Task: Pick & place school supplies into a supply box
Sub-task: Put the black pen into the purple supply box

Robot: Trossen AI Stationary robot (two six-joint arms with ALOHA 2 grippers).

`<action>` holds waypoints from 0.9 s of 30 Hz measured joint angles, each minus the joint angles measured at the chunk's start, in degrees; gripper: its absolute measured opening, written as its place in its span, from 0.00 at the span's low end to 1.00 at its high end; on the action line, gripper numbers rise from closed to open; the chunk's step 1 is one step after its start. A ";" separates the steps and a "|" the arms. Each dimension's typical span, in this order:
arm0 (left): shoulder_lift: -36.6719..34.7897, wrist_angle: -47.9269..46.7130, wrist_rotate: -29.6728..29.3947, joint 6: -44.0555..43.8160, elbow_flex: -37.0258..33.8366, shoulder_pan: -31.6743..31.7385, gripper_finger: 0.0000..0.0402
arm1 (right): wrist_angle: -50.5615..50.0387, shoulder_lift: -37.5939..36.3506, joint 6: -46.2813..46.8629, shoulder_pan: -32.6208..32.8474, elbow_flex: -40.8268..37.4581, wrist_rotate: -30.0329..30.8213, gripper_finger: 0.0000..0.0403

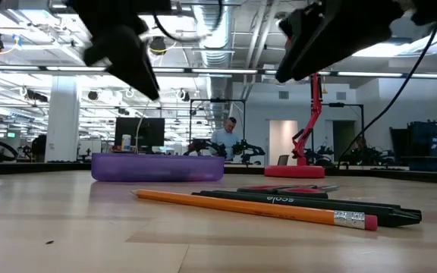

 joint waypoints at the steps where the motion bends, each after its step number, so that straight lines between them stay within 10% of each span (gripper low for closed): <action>1: -0.40 -0.86 -0.16 -1.98 0.00 -1.71 0.41 | 0.83 0.52 0.04 -0.63 -0.45 -2.30 0.31; 14: -0.77 -14.72 -11.64 -27.75 -0.15 -18.05 0.41 | 7.31 8.68 8.90 2.65 -0.30 -12.55 0.30; 27: -0.77 -16.77 -12.42 -31.59 -0.33 -19.46 0.41 | 5.74 16.80 20.70 2.60 1.96 -12.33 0.30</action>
